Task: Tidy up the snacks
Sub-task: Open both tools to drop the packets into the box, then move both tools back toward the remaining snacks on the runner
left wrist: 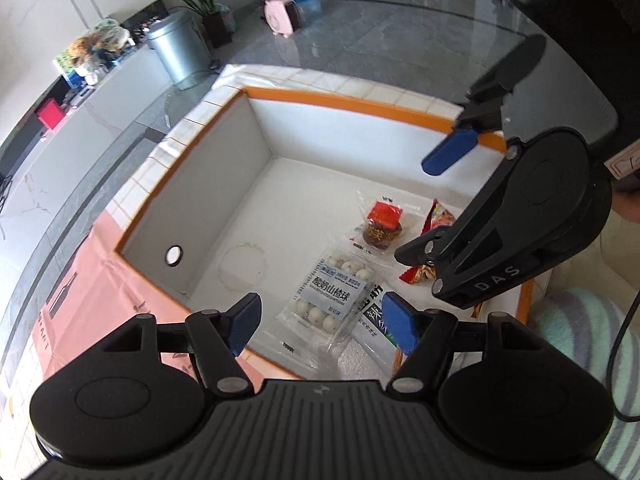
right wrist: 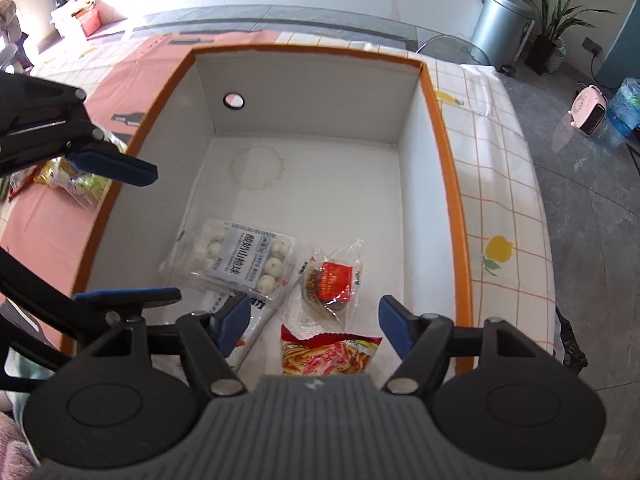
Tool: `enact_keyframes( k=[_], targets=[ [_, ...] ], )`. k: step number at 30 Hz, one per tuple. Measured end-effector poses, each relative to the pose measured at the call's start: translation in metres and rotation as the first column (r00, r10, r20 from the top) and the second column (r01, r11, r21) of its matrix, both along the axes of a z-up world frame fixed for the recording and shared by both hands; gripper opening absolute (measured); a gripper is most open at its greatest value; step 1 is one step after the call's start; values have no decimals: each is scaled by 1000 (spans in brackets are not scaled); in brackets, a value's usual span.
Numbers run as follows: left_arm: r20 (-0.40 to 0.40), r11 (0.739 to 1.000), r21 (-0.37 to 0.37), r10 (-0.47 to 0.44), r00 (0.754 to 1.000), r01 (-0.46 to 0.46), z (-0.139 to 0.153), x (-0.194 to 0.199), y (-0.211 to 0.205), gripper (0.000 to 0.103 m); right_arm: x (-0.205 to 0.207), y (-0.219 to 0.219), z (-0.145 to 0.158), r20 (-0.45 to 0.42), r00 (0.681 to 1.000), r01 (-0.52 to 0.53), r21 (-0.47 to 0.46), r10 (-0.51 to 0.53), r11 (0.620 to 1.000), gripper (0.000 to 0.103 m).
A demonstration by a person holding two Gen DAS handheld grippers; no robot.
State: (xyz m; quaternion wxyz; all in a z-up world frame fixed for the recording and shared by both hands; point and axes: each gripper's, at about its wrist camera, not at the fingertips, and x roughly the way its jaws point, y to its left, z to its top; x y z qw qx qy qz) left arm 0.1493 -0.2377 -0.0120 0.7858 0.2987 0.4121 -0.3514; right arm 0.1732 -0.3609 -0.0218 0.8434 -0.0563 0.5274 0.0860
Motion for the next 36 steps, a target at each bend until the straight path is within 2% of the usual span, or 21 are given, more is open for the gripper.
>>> enact_keyframes(
  k=[4,9,12,17,27,33,36],
  targets=[
    [35,995,-72,67,997,-64,22,-12,19,81,-15,6,22,59,997,41,14,-42,999,69],
    [93,975,-161,169,981,-153,48,-29,50,81,-42,20,49,170,981,85,71,-96,994,69],
    [125,957,-209,231,965,-202,59,-40,72,81,-59,35,59,239,963,103,89,-122,991,69],
    [196,919,-272,344,918,-286,70,-59,106,81,-85,66,64,317,931,142,148,-183,979,69],
    [173,817,-384,521,836,-430,54,-77,174,82,-128,138,52,390,878,173,285,-278,943,69],
    [82,724,-446,619,781,-526,31,-80,225,82,-136,179,23,383,883,164,289,-271,943,68],
    [47,697,-446,645,763,-562,15,-79,243,82,-133,197,10,368,897,146,279,-245,949,68]
  ],
)
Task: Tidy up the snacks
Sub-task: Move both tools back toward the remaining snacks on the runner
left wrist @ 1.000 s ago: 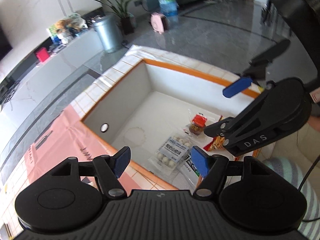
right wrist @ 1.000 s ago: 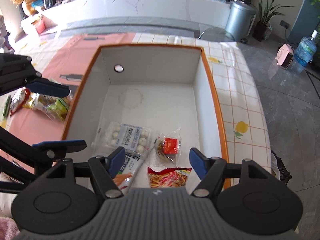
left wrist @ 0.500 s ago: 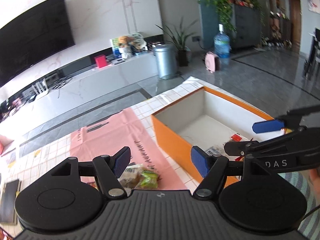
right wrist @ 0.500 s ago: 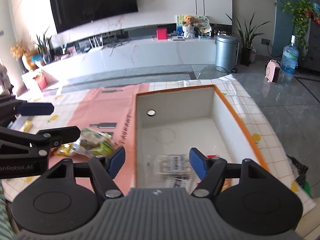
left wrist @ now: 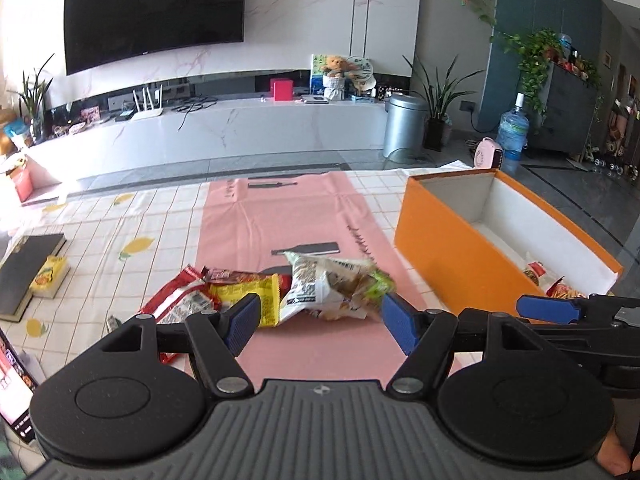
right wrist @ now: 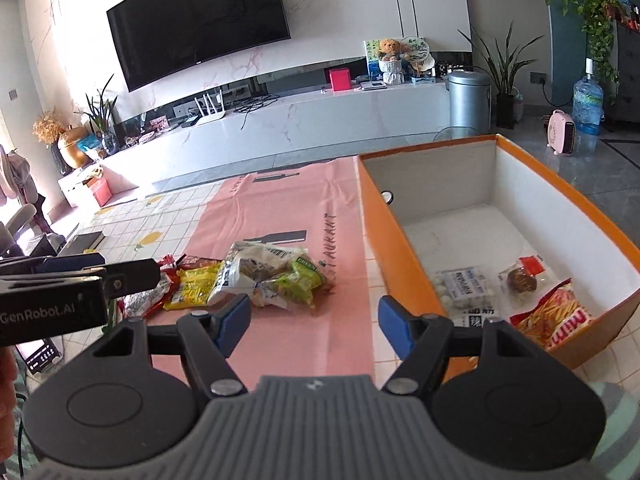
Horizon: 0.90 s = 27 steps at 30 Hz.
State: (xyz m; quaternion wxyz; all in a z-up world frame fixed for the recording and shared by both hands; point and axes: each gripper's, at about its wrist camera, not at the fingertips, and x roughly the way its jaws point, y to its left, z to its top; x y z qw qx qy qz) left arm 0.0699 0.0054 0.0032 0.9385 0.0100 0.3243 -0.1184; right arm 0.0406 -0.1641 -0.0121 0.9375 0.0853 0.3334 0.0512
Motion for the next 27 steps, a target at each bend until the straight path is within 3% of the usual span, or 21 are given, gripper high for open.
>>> enact_keyframes(
  k=[15,19,25,27],
  targets=[
    [-132,996,-71,48,990,-57,-61,27,42,79,61,40,-50,-76,994,-86,-104,78,991,68],
    [-140,997,-71,26,990,-36,-66,45,39,78,88,38,-59,-86,995,-67,-123,57,990,68],
    [-124,991,-134,1,992,-17,-60,74,30,73,125,26,-61,-72,997,-3,-78,-2,997,67],
    [-127,988,-151,-11,992,-9,-61,84,26,72,134,25,-63,-70,998,-1,-79,-5,997,59]
  ],
)
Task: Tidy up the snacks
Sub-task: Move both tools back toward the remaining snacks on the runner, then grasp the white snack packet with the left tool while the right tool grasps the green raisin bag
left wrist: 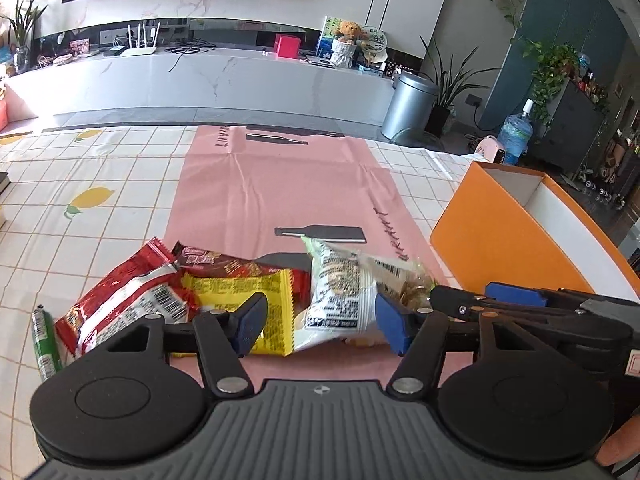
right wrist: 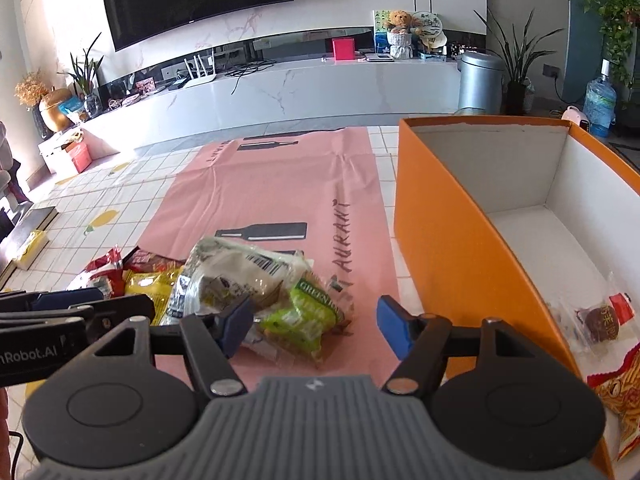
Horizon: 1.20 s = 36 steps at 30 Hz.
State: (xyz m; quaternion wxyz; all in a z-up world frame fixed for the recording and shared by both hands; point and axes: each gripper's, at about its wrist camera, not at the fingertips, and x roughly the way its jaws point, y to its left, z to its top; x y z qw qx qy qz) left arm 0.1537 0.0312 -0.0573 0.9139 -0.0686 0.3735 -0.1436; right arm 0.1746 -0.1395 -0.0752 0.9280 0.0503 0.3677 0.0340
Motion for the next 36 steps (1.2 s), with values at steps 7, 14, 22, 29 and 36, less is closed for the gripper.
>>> enact_keyframes(
  k=[7,14,22,29,36],
  targets=[
    [-37,999,16,-50,998,50,-11,30,-21,72,13,-9,-18,-25,1000,-7,52,8,999,53],
    [-109,999,1,-53,993,53,-25,39,-23,72,16,-9,-28,-44,998,-35,88,39,995,53],
    [-136,998,-1,-58,989,58,-28,42,-28,60,18,-6,-42,-95,995,-24,92,32,995,47],
    [-152,999,24,-32,988,36,-33,46,-31,54,18,-2,-44,-92,995,-33,52,38,998,39],
    [-119,998,50,-25,993,31,-24,36,-38,37,12,-3,-43,-90,995,-38,56,43,998,35]
  ],
)
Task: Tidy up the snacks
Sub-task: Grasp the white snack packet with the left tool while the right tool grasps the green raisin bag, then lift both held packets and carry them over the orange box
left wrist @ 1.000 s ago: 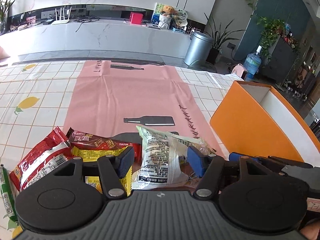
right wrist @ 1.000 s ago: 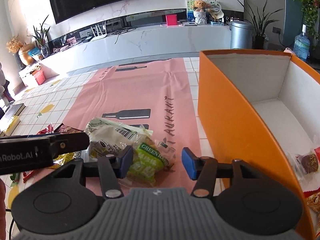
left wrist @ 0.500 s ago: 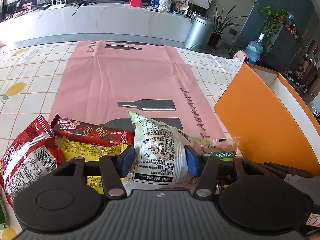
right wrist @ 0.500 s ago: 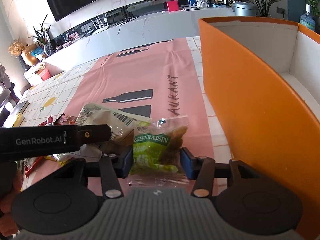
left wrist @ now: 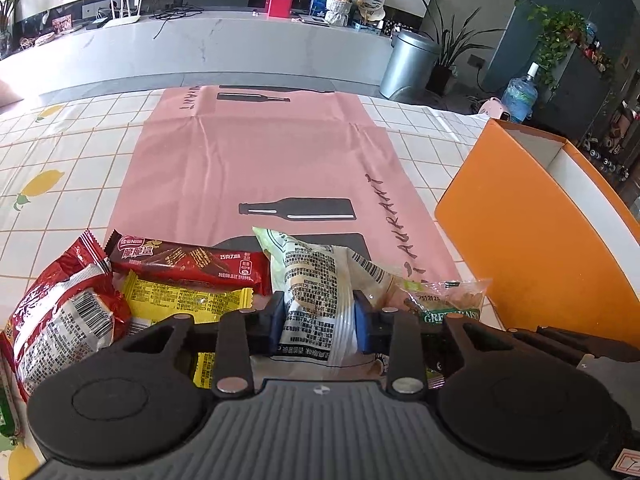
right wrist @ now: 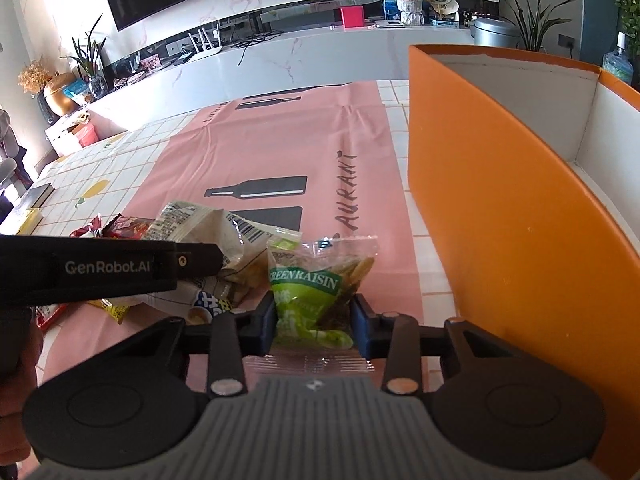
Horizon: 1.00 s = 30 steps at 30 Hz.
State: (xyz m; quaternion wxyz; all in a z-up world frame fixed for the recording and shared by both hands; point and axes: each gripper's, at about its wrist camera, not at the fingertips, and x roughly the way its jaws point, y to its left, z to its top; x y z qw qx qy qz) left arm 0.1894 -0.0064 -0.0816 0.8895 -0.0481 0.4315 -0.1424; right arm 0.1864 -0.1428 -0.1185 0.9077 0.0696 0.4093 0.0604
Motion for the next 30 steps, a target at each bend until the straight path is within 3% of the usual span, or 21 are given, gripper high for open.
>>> enact_keyframes(
  k=[12,24,30],
  targets=[
    [42,999,1,41,998,-41,32,-48,10,35,-31,3,25,22,998,-54,-21,54,998,35],
    [55,997,23,68,996,-69,54,-105,15,35,-101,5,59,42,991,-127,-49,129,991,35],
    [106,999,23,47,993,-50,77,-127,5,35,-130,-7,85,86,987,-133,-67,138,989,35]
  ],
)
